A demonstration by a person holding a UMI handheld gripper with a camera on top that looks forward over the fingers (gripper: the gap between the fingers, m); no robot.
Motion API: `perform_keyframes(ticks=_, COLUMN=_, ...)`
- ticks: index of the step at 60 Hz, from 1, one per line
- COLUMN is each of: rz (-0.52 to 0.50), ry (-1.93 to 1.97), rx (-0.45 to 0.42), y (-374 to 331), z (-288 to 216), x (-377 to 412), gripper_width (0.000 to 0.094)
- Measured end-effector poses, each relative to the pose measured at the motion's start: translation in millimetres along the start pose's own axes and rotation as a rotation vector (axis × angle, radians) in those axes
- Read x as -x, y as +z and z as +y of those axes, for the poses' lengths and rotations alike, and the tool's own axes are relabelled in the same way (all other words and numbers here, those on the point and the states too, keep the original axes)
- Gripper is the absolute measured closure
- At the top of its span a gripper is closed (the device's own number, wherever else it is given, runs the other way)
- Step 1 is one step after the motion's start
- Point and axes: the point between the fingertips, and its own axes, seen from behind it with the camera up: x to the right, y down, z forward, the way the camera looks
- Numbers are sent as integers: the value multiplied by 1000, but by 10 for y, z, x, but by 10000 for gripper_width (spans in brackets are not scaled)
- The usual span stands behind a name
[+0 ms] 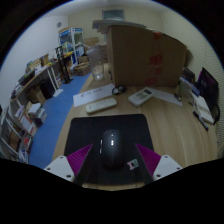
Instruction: Arrange mouse
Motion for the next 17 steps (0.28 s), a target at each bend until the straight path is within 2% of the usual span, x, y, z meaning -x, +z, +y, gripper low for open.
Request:
perform_keyframes(ticks=9, rz=-39, ry=76, rx=-19, y=-725, z=-78, x=-100, gripper_width=102)
perform_keyframes(ticks=17, rz=11, ry=150, rx=-29, y=-1376, z=34, x=-482, gripper_width=100)
